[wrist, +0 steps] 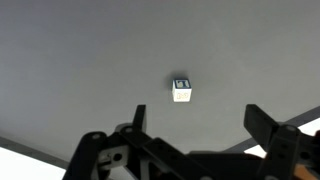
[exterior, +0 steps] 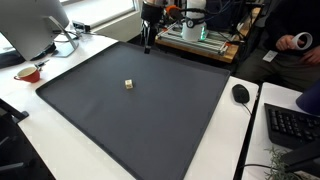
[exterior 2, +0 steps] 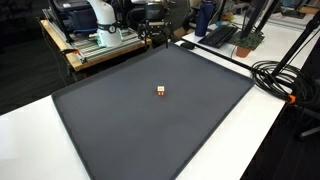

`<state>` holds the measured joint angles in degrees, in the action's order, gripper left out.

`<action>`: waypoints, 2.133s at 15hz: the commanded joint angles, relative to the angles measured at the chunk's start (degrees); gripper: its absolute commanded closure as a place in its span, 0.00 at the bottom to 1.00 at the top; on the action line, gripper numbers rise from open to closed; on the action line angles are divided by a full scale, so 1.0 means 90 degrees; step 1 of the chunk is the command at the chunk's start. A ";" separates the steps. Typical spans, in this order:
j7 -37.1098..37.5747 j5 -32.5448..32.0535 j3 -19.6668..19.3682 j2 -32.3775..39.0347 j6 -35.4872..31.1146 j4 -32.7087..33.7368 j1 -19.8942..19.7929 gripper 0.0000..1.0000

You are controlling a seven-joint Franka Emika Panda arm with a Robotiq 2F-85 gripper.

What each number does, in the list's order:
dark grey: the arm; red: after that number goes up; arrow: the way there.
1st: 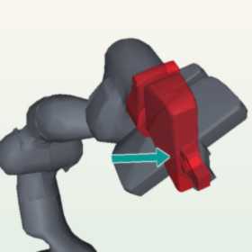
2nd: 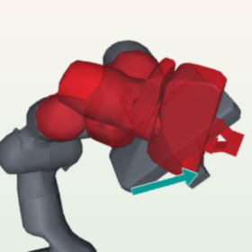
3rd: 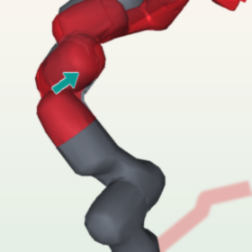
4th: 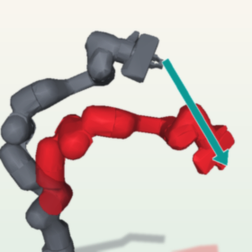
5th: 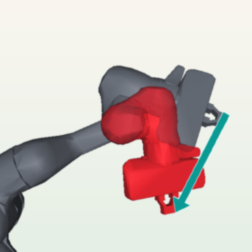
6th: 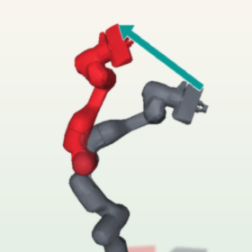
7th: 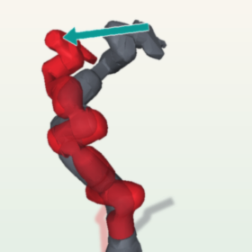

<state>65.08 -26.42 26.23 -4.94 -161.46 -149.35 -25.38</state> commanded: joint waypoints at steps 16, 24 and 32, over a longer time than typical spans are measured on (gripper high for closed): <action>0.2707 -0.3437 -0.0817 0.2591 -0.0165 0.1465 0.0238 0.00; 0.4652 -0.5520 -0.1354 0.2965 0.0158 0.1933 0.1121 0.00; 0.5880 -0.6168 -0.1597 0.3357 0.0120 0.2212 0.1194 0.00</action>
<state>118.03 -81.96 11.85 25.30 -160.38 -129.43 -14.63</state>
